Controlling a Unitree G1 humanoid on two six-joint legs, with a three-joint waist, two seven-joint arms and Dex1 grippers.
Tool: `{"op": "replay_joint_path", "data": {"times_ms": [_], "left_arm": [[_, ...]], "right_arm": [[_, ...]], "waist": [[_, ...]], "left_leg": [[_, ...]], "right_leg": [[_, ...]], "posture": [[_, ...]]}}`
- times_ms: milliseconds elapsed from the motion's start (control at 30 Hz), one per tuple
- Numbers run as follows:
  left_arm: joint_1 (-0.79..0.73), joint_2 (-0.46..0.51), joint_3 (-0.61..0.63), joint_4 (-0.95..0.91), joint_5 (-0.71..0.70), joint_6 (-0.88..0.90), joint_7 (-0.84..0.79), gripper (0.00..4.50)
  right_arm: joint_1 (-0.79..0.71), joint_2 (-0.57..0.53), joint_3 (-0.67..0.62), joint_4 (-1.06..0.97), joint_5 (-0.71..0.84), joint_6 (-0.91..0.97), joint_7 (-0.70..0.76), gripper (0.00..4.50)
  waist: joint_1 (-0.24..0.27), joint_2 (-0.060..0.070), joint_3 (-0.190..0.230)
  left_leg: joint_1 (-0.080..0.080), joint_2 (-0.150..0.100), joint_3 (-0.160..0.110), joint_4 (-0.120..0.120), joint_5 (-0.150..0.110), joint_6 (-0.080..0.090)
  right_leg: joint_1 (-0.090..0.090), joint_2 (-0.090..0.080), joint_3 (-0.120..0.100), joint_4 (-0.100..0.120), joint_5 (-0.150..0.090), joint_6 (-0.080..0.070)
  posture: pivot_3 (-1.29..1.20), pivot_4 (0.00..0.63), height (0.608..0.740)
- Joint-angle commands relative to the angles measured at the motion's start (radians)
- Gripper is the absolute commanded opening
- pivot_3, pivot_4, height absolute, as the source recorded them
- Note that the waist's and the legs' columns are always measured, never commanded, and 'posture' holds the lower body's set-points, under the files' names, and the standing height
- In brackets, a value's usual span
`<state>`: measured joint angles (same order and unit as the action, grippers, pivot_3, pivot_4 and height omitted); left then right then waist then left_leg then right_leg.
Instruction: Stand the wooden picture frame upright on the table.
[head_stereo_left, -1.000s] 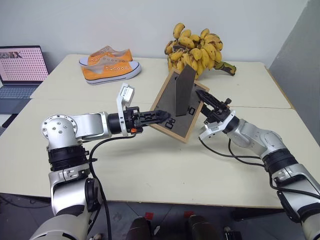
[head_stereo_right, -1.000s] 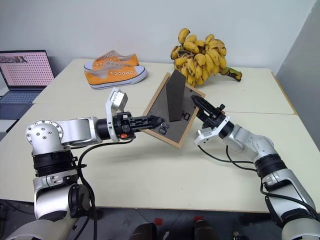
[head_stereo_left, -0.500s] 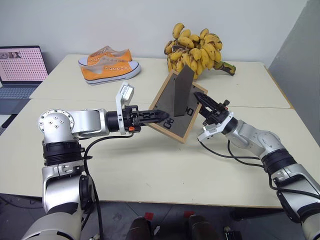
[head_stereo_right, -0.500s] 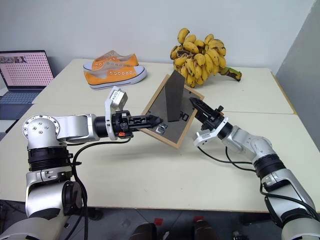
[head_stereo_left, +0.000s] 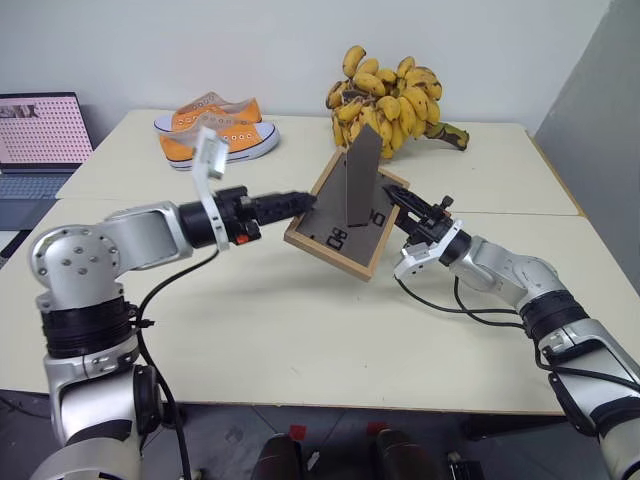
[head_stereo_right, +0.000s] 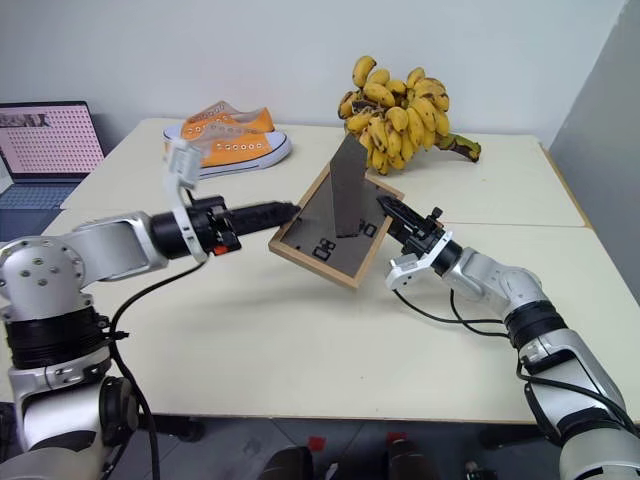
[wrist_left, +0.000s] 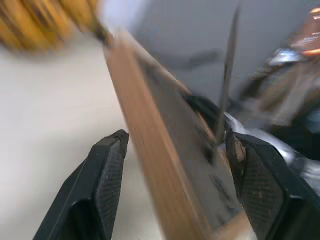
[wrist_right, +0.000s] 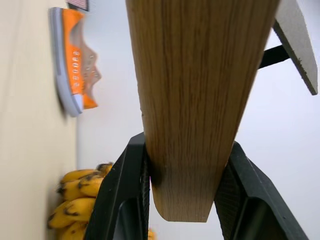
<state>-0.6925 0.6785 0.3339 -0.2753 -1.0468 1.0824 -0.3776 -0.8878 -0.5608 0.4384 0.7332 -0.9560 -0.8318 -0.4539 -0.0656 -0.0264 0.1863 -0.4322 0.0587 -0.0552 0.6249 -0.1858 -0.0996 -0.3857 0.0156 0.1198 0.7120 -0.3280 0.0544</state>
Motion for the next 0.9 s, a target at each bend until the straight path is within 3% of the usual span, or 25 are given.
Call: {"op": "replay_joint_path", "data": {"times_ms": [33,133,200,300,367,567,900], "left_arm": [[0.171,0.053,0.093,-0.282,0.137,-0.154,0.040,3.27],[0.383,0.082,0.067,-0.434,0.264,-0.215,0.048,3.27],[0.511,0.077,0.030,-0.497,0.333,-0.247,0.061,3.27],[0.666,0.048,0.011,-0.590,0.362,-0.276,0.059,3.27],[0.710,0.031,0.034,-0.615,0.341,-0.271,0.065,3.27],[0.713,0.032,0.099,-0.635,0.295,-0.244,0.080,3.27],[0.685,0.062,0.136,-0.611,0.223,-0.230,0.086,3.27]], "right_arm": [[-0.061,0.055,-0.022,0.134,0.205,-0.118,0.168,1.44],[-0.061,0.133,-0.045,0.225,0.442,-0.191,0.418,1.44],[-0.024,0.200,-0.061,0.210,0.687,-0.144,0.707,1.44],[0.078,0.288,-0.117,0.022,1.100,0.186,1.176,1.44],[0.129,0.308,-0.141,-0.105,1.253,0.401,1.333,1.44],[0.245,0.328,-0.187,-0.303,1.412,0.816,1.424,1.44],[0.357,0.375,-0.219,-0.304,1.369,0.940,1.422,1.44]], "waist": [[-0.005,0.000,0.000],[-0.018,-0.001,0.000],[-0.022,-0.001,0.000],[-0.021,0.000,0.000],[-0.009,0.000,0.001],[0.012,0.001,0.001],[0.008,0.001,0.001]], "left_leg": [[0.000,0.000,0.000,0.000,0.000,0.000],[0.001,0.000,0.000,-0.001,-0.001,0.001],[0.003,0.001,0.000,-0.001,-0.002,0.004],[0.011,0.002,-0.002,-0.003,-0.003,0.004],[0.013,0.003,-0.004,-0.003,-0.003,0.004],[0.012,0.002,-0.006,-0.002,-0.003,0.004],[0.012,0.003,-0.003,-0.004,-0.003,0.004]], "right_leg": [[0.000,0.000,0.000,0.000,0.000,0.000],[0.001,0.000,0.001,-0.001,0.000,0.000],[0.004,0.000,0.000,-0.001,0.000,0.000],[0.015,0.001,-0.002,-0.007,0.000,0.000],[0.018,0.001,-0.004,-0.007,0.000,0.000],[0.017,0.001,-0.006,-0.007,-0.001,-0.001],[0.013,0.002,-0.003,-0.008,-0.001,-0.001]], "posture": [[0.00,0.150,0.740],[0.00,0.150,0.740],[0.00,0.150,0.740],[0.00,0.150,0.740],[0.00,0.150,0.740],[0.00,0.150,0.740],[0.00,0.150,0.740]]}}
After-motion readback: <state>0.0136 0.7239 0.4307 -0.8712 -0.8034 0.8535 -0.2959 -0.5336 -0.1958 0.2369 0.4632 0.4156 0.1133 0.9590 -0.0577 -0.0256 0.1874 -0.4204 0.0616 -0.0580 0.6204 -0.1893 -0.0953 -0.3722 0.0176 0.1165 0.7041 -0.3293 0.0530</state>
